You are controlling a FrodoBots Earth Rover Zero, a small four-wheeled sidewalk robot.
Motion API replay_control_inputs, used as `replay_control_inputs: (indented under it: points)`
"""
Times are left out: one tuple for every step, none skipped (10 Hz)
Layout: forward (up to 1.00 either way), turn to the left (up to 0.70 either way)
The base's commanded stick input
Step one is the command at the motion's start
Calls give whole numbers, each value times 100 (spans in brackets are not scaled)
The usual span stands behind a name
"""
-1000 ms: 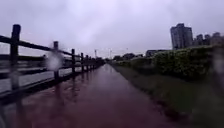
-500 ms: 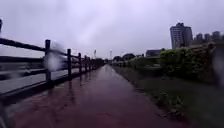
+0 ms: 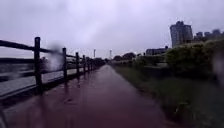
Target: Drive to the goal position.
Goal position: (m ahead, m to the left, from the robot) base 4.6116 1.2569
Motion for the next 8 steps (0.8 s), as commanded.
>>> replay_control_inputs:
  points:
    - [100,9]
    - [100,26]
    - [100,40]
    - [100,41]
    - [100,41]
    - [100,41]
    - [100,34]
    - [100,19]
